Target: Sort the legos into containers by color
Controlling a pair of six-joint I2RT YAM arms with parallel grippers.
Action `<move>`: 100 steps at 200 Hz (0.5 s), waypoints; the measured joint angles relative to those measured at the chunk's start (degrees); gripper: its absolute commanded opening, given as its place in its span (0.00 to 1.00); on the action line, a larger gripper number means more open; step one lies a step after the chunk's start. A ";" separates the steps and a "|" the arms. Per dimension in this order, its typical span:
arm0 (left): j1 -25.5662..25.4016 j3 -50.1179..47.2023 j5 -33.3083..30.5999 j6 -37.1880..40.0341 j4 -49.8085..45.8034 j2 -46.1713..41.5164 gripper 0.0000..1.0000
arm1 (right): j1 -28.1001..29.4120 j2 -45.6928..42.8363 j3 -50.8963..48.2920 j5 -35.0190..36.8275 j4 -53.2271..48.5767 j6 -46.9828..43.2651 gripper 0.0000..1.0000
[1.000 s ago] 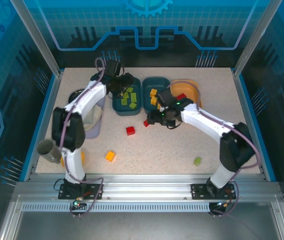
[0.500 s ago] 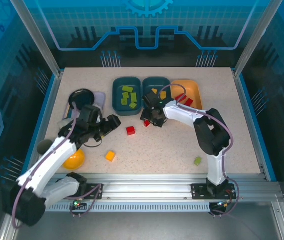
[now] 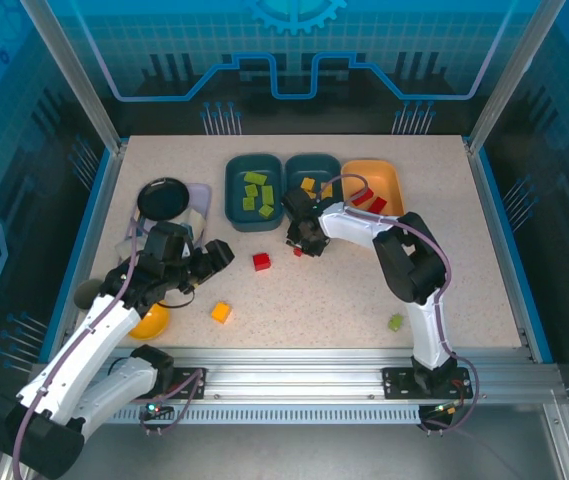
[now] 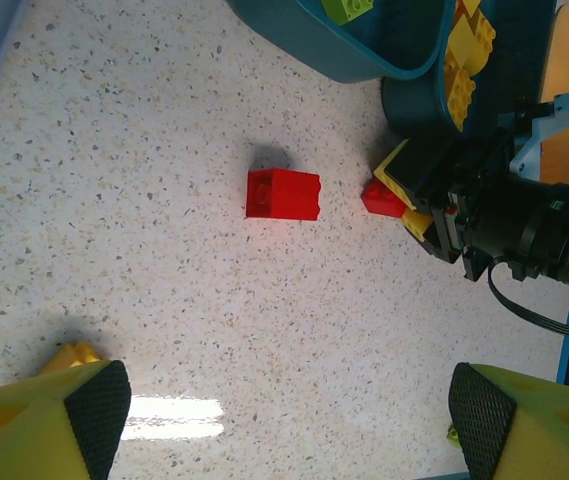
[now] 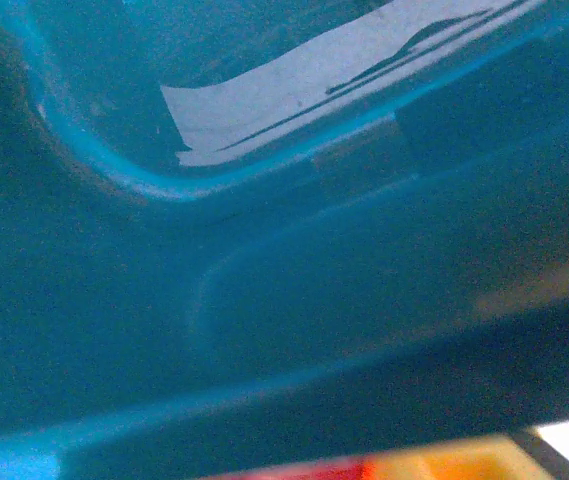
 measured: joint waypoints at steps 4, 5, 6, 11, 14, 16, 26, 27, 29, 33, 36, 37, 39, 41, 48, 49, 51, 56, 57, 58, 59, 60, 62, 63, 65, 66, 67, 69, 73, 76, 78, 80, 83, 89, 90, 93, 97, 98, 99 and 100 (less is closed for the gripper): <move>0.00 -0.02 0.00 0.24 -0.09 -0.04 0.86 | 0.00 0.00 0.00 0.11 0.02 0.46 0.21; 0.00 -0.02 0.00 0.24 -0.11 -0.04 0.86 | 0.00 0.00 0.00 0.13 0.00 0.42 0.21; 0.00 -0.02 0.00 0.24 -0.15 -0.04 0.86 | 0.00 0.00 0.00 0.13 0.02 0.35 0.20; 0.00 -0.02 0.02 0.37 -0.31 -0.09 0.86 | 0.00 -0.02 0.00 0.17 -0.02 0.72 0.17; 0.00 -0.02 0.02 0.42 -0.37 -0.11 0.86 | 0.00 -0.13 -0.02 0.17 -0.02 0.46 0.16; 0.00 -0.02 0.02 0.42 -0.42 -0.11 0.86 | 0.00 -0.20 -0.04 0.24 -0.02 0.79 0.14; 0.00 -0.07 0.02 0.50 -0.61 -0.20 0.86 | 0.02 -0.72 -0.68 0.61 -0.15 0.83 0.09; 0.00 -0.07 0.02 0.50 -0.63 -0.22 0.86 | 0.04 -0.94 -0.83 0.68 -0.28 0.92 0.09; 0.00 -0.07 0.02 0.55 -0.70 -0.24 0.86 | 0.04 -1.09 -1.03 0.81 -0.31 1.01 0.09; 0.00 -0.07 0.02 0.63 -0.79 -0.26 0.86 | 0.04 -1.77 -1.70 0.87 -0.52 0.98 0.08; 0.00 -0.07 0.02 0.66 -0.81 -0.31 0.86 | 0.04 -2.29 -2.23 1.09 -0.70 0.96 0.07; 0.00 -0.07 0.02 0.66 -0.81 -0.31 0.86 | 0.04 -2.43 -2.36 1.11 -0.81 0.94 0.07; 0.00 -0.07 0.02 0.66 -0.81 -0.31 0.85 | 0.04 -2.84 -2.71 1.20 -1.05 0.98 0.06; 0.00 -0.07 0.02 0.68 -0.81 -0.31 0.86 | 0.04 -3.43 -3.13 1.38 -1.46 0.92 0.06; 0.00 -0.07 0.02 0.68 -0.79 -0.33 0.85 | 0.04 -5.25 -4.24 1.73 -2.58 0.72 0.04; 0.00 -0.07 0.04 0.68 -0.76 -0.33 0.85 | 0.04 -5.66 -4.50 1.86 -2.82 0.66 0.04; 0.00 -0.07 0.04 0.68 -0.79 -0.33 0.85 | 0.04 -6.12 -4.74 1.86 -3.06 0.59 0.04; 0.00 -0.07 0.04 0.68 -0.79 -0.31 0.85 | 0.04 -8.02 -5.49 2.40 -4.22 0.15 0.03; 0.00 -0.07 0.04 0.68 -0.79 -0.31 0.85 | 0.04 -8.31 -5.57 2.43 -4.37 0.09 0.03; 0.00 -0.07 0.07 0.68 -0.79 -0.31 0.85 | 0.04 -8.59 -5.64 2.47 -4.50 0.04 0.03; 0.00 -0.07 0.07 0.68 -0.79 -0.31 0.85 | 0.04 -9.14 -5.79 2.60 -4.90 -0.02 0.03; 0.00 -0.07 0.09 0.68 -0.79 -0.28 0.85 | 0.04 -9.46 -5.84 2.73 -5.09 -0.15 0.03; 0.00 -0.07 0.13 0.68 -0.76 -0.24 0.85 | 0.04 -10.14 -5.95 2.89 -5.49 -0.46 0.03; 0.00 -0.07 0.17 0.68 -0.79 -0.24 0.85 | 0.02 -10.71 -6.03 3.04 -5.88 -0.74 0.03; 0.00 -0.07 0.24 0.68 -0.76 -0.22 0.85 | 0.02 -11.26 -6.10 3.10 -6.19 -0.81 0.03; 0.00 -0.04 0.28 0.68 -0.76 -0.22 0.85 | 0.02 -11.87 -6.14 3.19 -6.58 -0.90 0.03; 0.00 -0.07 0.28 0.66 -0.76 -0.17 0.85 | 0.02 -12.22 -6.14 3.30 -6.78 -1.07 0.03; 0.00 -0.04 0.33 0.68 -0.76 -0.07 0.85 | -0.04 -13.11 -6.14 3.58 -7.37 -1.68 0.03; 0.00 -0.04 0.50 0.66 -0.76 0.11 0.85 | -0.11 -14.62 -6.10 3.96 -8.17 -2.10 0.03; 0.00 -0.04 0.63 0.68 -0.72 0.33 0.85 | -0.24 -15.89 -6.05 4.37 -8.76 -3.04 0.03; 0.00 -0.04 0.70 0.68 -0.72 0.46 0.85 | -0.28 -16.50 -5.99 4.42 -9.09 -3.19 0.03; 0.00 -0.02 0.83 0.66 -0.72 0.61 0.85 | -0.39 -17.44 -5.86 4.59 -9.55 -3.58 0.03; 0.00 0.00 0.94 0.66 -0.68 0.96 0.85 | -0.66 -18.67 -5.66 4.92 -10.21 -4.55 0.03; -0.02 0.00 1.25 0.66 -0.50 1.70 0.85 | -1.38 -20.79 -5.31 5.31 -11.04 -5.88 0.03; -0.02 0.00 1.29 0.66 -0.44 1.77 0.85 | -1.57 -21.24 -5.25 5.31 -11.17 -6.14 0.03; -0.07 0.00 1.42 0.63 -0.28 2.23 0.85 | -2.05 -22.21 -5.11 5.44 -11.30 -6.64 0.03; -0.11 0.00 1.55 0.63 -0.04 2.69 0.85 | -2.91 -23.30 -4.98 5.49 -11.47 -7.67 0.03; -0.11 0.00 1.60 0.63 0.07 2.86 0.85 | -3.21 -23.67 -4.92 5.53 -11.50 -7.82 0.03; -0.11 0.00 1.64 0.63 0.13 2.97 0.85 | -3.41 -23.87 -4.92 5.57 -11.50 -7.93 0.03; -0.13 0.00 1.68 0.63 0.17 3.06 0.85 | -3.63 -24.04 -4.90 5.60 -11.50 -8.09 0.03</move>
